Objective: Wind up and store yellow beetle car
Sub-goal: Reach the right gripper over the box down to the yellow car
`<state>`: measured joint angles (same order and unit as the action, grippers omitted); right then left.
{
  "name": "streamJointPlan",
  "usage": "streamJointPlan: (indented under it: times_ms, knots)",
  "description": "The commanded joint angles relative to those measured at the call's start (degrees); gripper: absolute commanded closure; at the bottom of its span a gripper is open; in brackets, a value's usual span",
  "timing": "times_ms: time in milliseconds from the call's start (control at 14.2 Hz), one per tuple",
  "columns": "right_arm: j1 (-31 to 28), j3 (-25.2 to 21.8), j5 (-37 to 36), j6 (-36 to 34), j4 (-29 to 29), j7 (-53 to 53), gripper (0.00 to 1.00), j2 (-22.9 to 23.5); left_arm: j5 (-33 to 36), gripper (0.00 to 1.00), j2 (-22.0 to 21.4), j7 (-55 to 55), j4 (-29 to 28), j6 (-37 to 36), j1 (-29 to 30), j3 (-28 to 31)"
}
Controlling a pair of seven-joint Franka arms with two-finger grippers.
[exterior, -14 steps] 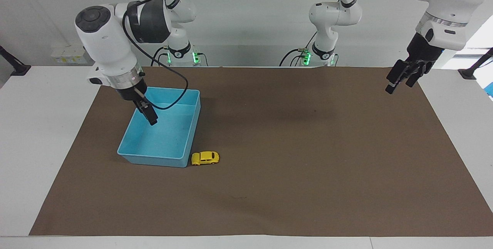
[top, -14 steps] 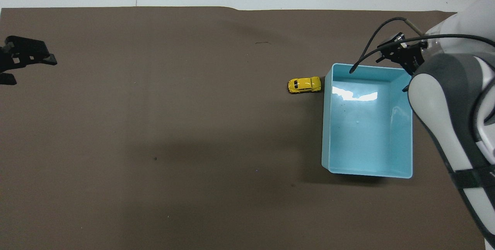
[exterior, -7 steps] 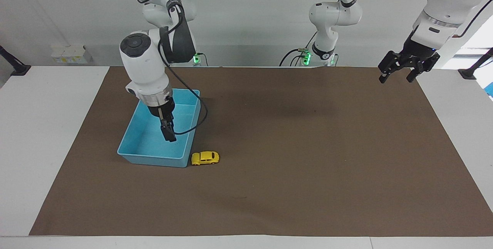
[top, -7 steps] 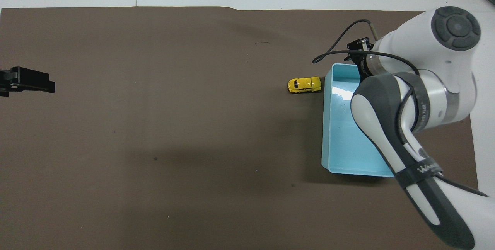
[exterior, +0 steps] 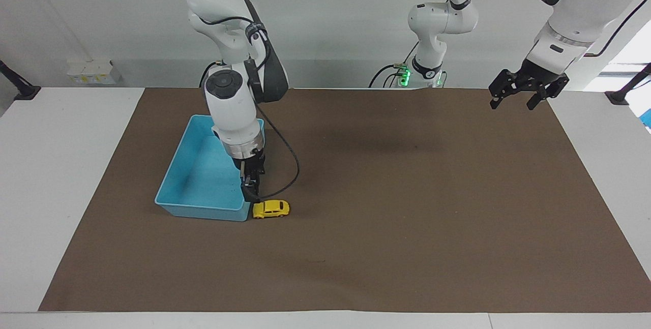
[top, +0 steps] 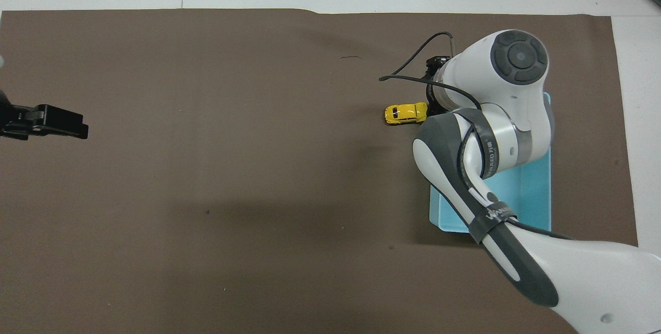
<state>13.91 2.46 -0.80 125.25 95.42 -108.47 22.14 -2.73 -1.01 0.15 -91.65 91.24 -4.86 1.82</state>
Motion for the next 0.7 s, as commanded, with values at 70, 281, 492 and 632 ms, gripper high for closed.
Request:
streamJointPlan:
  times_ms: [70,281,492,632]
  knots:
    - [1.4,0.0,-2.9,4.9,-0.5,-3.8,0.0,4.6,0.9,0.0,-1.2,0.9,-0.2,-1.4,0.3,-0.3]
    - [1.8,0.0,-9.5,6.7,-0.5,-6.7,0.0,6.2,1.8,0.0,-1.1,3.3,1.6,-2.5,0.3,-0.2]
    - [2.0,0.0,-10.0,6.9,-1.6,-6.8,0.0,7.9,1.2,0.0,-1.2,5.7,1.3,-2.2,0.6,0.3]
    - [2.2,0.1,-12.7,7.1,-1.6,-6.7,0.0,9.2,1.0,0.0,-1.5,0.8,0.9,-1.7,0.6,0.3]
